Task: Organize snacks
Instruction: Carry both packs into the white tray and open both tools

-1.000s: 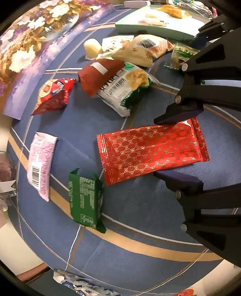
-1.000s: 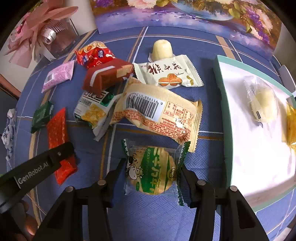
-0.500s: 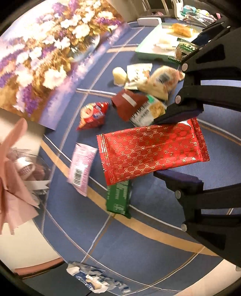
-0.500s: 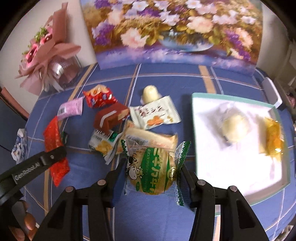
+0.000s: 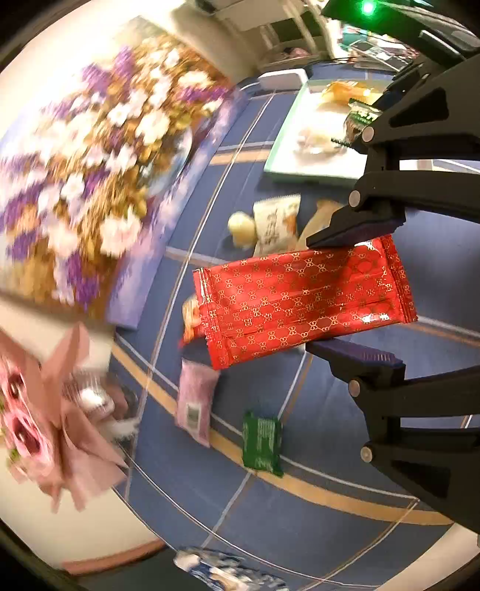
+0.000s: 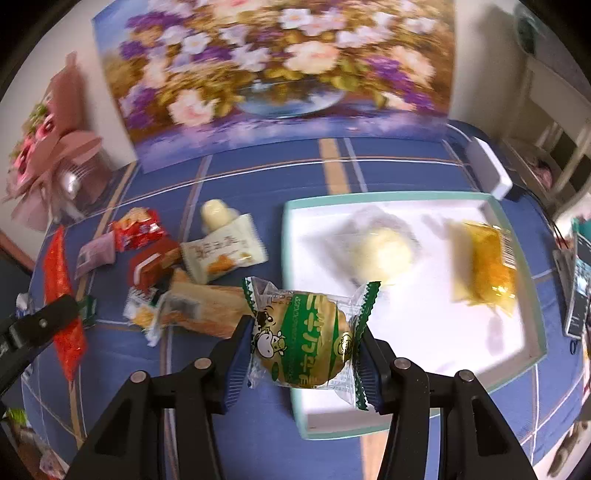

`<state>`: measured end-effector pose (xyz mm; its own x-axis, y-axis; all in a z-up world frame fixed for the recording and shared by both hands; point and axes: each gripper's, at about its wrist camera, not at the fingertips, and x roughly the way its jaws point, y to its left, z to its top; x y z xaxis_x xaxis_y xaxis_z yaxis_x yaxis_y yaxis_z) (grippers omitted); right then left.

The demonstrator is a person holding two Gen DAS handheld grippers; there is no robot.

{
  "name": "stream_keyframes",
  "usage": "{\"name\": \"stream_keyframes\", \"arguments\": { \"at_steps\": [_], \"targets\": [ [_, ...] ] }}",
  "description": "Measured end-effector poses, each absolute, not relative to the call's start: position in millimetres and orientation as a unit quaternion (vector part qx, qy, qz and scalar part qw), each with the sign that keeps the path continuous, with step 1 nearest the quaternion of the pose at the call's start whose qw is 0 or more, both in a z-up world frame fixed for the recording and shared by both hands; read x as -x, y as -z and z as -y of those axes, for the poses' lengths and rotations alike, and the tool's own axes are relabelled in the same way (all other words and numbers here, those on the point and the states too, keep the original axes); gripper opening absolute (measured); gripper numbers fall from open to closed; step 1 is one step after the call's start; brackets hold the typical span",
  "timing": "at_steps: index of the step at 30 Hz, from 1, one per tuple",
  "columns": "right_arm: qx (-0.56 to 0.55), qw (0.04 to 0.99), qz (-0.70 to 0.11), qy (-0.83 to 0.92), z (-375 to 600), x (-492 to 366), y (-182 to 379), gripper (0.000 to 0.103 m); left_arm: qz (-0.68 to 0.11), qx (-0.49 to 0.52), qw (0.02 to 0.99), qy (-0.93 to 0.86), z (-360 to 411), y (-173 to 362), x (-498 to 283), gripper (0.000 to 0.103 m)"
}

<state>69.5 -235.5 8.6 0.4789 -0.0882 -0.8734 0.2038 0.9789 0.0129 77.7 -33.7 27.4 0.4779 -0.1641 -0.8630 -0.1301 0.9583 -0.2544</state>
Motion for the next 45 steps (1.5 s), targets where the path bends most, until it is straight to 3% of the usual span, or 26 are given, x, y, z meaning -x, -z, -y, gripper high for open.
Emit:
{"name": "stream_keyframes", "arguments": {
  "at_steps": [22, 37, 41, 45],
  "targets": [
    [-0.156, 0.823, -0.494, 0.234, 394.9, -31.9, -4.9, 0.055, -0.543, 0.037, 0.827, 0.140, 196.1, -13.4, -66.4, 0.050],
    [-0.160, 0.813, -0.511, 0.229, 402.4, -33.6, 9.6, 0.055, -0.563, -0.005, 0.813, 0.149, 230.0, 14.4, -66.5, 0.051],
    [-0.161, 0.814, -0.513, 0.220, 399.3, -35.9, 9.9, 0.057, -0.560, -0.001, 0.815, 0.148, 226.3, 9.5, -66.8, 0.061],
    [-0.158, 0.814, -0.512, 0.222, 396.1, -35.8, 9.0, 0.057, -0.556, 0.006, 0.817, 0.154, 223.6, 4.1, -66.0, 0.063]
  ]
}}
